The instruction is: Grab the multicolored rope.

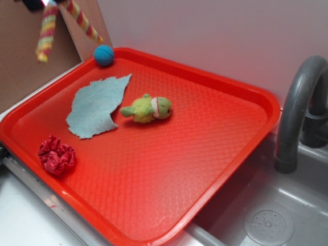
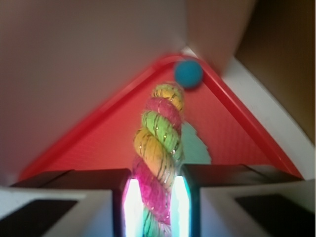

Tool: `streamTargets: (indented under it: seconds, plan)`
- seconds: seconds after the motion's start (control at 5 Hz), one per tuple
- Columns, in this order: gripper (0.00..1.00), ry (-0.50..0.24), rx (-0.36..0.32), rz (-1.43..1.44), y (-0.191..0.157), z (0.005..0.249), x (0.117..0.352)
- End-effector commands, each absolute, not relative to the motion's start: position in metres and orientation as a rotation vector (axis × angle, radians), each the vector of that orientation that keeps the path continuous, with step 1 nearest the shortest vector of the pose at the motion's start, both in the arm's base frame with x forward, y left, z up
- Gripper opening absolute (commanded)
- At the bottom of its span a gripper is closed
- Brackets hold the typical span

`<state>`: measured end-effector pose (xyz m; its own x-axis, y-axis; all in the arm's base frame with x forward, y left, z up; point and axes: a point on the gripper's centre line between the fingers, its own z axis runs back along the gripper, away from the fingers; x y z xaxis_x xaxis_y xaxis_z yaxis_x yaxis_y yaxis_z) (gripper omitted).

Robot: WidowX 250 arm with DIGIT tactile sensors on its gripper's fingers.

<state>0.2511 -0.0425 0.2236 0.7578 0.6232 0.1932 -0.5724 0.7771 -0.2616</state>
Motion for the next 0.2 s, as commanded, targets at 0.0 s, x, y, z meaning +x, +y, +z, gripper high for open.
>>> streamTargets:
  seconds: [0.0]
  plan:
    - [0.00, -0.446, -0.273, 0.542, -0.0437, 0.2632, 0.2320]
